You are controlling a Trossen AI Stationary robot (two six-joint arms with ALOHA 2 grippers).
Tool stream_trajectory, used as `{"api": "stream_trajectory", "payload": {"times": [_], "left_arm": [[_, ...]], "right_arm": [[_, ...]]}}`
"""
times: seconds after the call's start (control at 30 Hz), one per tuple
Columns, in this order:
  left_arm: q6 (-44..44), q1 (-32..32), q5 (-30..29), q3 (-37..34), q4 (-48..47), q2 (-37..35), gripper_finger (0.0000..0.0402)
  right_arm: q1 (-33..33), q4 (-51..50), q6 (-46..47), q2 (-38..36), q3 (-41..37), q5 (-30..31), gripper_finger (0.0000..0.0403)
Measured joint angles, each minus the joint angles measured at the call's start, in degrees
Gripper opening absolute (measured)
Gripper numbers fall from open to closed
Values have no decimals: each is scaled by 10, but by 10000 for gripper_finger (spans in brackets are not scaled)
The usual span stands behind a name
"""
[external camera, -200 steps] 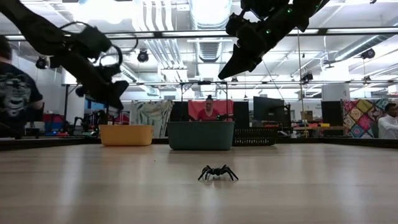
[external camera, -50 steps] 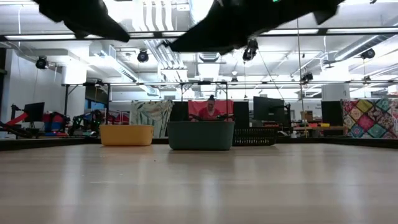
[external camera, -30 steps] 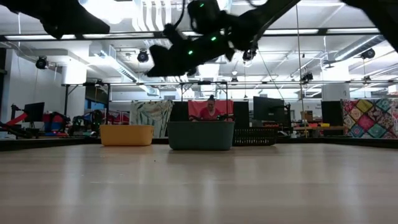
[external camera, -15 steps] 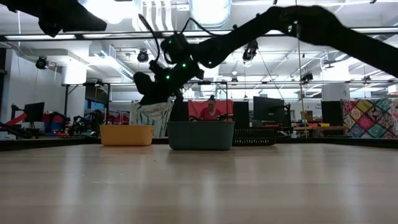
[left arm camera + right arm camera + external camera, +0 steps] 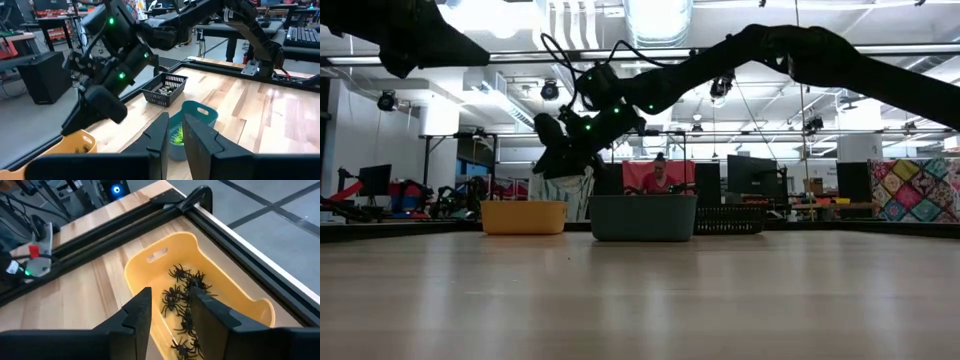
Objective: Sort Halloween decoration
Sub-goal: Return to Home Position
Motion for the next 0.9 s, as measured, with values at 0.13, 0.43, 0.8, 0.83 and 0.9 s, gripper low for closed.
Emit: {"api": "stream_trajectory", "payload": {"times": [0.13,0.43,0.8,0.83,0.9], "left_arm": [[-18,0,0,-1,4,1,35],[8,14,71,-21,3,-6,35],[85,57,162,-28,3,-79,35],[92,58,164,-28,4,-88,35],[100,58,164,-30,4,-103,35]], "right_arm": [[0,-15,0,-3,13,-9,134],[38,-4,-89,-47,17,-108,121],[101,-9,-202,-107,13,-108,88],[103,-11,-208,-111,12,-108,86],[109,-18,-214,-118,11,-108,82]]}}
